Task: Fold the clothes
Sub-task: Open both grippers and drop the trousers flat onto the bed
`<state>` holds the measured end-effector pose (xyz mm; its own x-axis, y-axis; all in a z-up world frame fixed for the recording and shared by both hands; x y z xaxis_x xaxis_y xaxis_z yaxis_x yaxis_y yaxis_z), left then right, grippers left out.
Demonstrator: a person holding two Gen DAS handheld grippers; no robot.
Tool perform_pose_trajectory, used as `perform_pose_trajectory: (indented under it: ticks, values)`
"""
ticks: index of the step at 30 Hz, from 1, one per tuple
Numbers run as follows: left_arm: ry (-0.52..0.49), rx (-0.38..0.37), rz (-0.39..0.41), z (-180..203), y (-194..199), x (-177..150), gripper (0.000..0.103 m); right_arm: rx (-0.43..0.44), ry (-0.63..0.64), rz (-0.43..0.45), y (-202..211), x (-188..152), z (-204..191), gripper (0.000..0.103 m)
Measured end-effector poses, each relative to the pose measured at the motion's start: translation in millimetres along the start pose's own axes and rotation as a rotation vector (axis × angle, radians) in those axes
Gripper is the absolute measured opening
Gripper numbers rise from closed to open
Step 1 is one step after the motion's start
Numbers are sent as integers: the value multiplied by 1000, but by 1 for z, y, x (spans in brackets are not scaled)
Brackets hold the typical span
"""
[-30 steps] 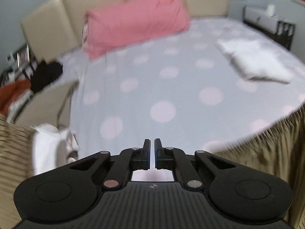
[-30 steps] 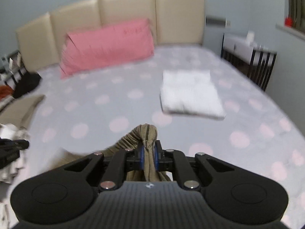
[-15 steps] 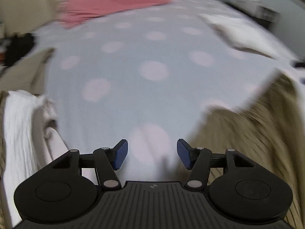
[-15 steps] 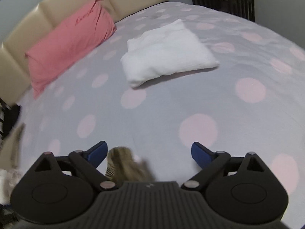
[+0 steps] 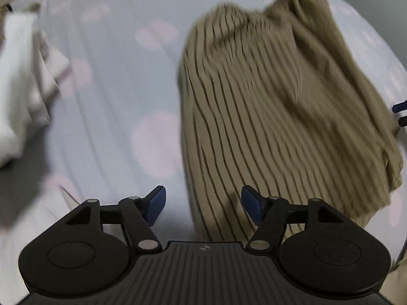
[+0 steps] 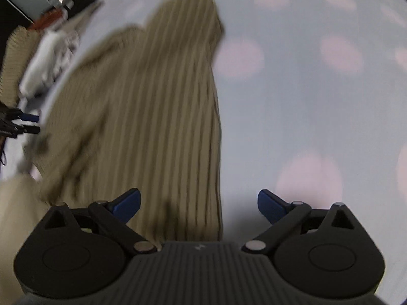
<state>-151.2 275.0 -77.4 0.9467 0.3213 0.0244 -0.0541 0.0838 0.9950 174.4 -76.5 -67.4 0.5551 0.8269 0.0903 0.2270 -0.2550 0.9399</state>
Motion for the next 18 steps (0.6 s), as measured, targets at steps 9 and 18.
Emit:
perform_pose_trajectory:
  ticks: [9,18]
  values:
    - [-106,77,-27,37,-11,-3,60,-105,73,15,-18,-19,-39,44]
    - [-135,145,-53,45,-10,3,60,-168,-26,17,7,-30,-14,3]
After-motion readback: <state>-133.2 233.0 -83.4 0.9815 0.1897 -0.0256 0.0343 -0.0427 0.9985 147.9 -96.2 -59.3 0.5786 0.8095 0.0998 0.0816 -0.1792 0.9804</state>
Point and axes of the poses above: each gripper's, at about its wrist camera, not at the fingertips, and y roughly against the way its jaws point, z to its right, x to its top, the point moved 1 cm from there along -y, roughly the way its jaws point, and after that the axes turned 14 degrees about -z, right-handed, at the moved point
